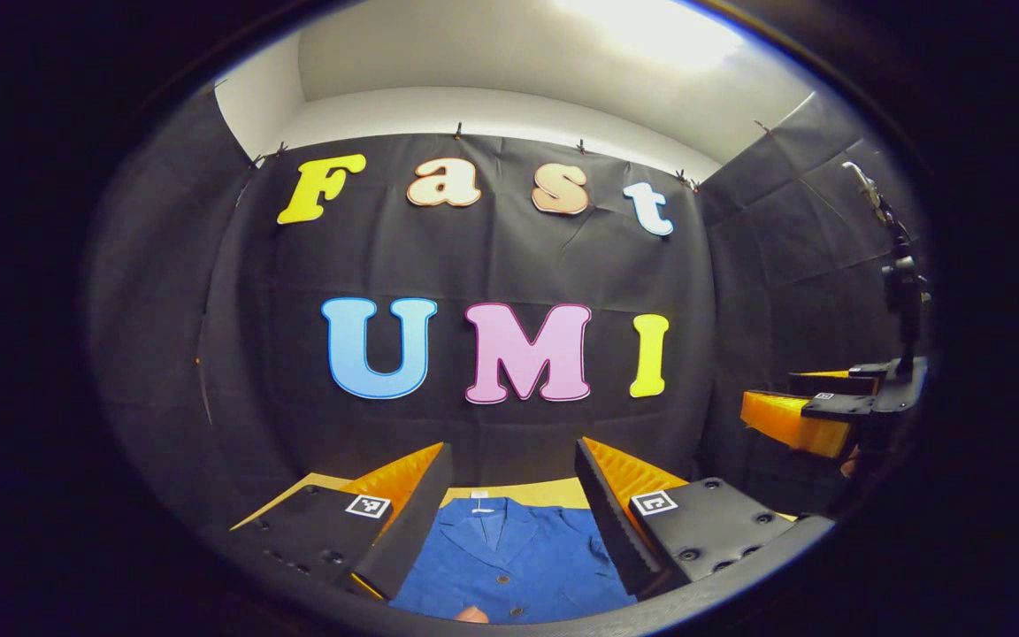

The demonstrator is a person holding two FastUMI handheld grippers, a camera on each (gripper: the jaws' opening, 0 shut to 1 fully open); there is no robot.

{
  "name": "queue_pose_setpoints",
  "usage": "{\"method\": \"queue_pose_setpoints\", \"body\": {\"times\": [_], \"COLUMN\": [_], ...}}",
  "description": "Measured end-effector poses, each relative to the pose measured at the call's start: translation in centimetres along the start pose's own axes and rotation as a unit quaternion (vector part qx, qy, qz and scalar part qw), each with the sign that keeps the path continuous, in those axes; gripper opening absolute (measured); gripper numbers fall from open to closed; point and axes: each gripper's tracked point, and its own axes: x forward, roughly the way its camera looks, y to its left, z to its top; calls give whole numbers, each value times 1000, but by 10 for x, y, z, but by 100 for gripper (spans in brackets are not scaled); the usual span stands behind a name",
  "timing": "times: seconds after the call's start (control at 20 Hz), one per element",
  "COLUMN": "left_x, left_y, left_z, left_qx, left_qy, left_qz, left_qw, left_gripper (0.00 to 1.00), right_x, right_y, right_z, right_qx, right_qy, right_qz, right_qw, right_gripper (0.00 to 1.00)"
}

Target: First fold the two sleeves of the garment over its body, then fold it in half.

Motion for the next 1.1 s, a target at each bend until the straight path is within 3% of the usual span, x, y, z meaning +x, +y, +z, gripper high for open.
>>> {"method": "queue_pose_setpoints", "body": {"times": [0.25,0.3,0.35,0.5,0.55,0.6,0.75,1.0,1.05,1.1], "left_x": [-1,-1,-1,0,1,2,6,10,12,15], "left_y": [7,8,8,10,12,14,19,19,16,14], "left_z": [0,-1,-2,0,-1,0,-4,-12,-14,-16], "left_qx": [-1,1,0,-5,-6,-7,-6,-6,-7,-8], "left_qy": [-4,-3,-2,-4,-5,-6,-3,7,11,16], "left_qz": [4,5,5,9,11,15,21,23,21,19], "left_qw": [1000,1000,1000,1000,1000,1000,1000,1000,1000,1000], "left_gripper": [81,81,81,81,81,81,82,81,82,82], "right_x": [2,3,4,9,11,13,21,36,42,47], "right_y": [-1,-1,-3,-2,-2,-2,-5,-34,-46,-61], "right_z": [-4,-5,-9,-13,-13,-12,-13,-29,-36,-47], "right_qx": [0,1,3,7,6,5,0,-36,-45,-54], "right_qy": [4,6,10,21,22,23,22,20,22,27], "right_qz": [-4,-5,-6,-5,-4,-3,-3,-10,-15,-23], "right_qw": [1000,1000,1000,1000,1000,1000,1000,999,999,998], "right_gripper": [98,88,98,98,89,98,98,98,89,89]}}
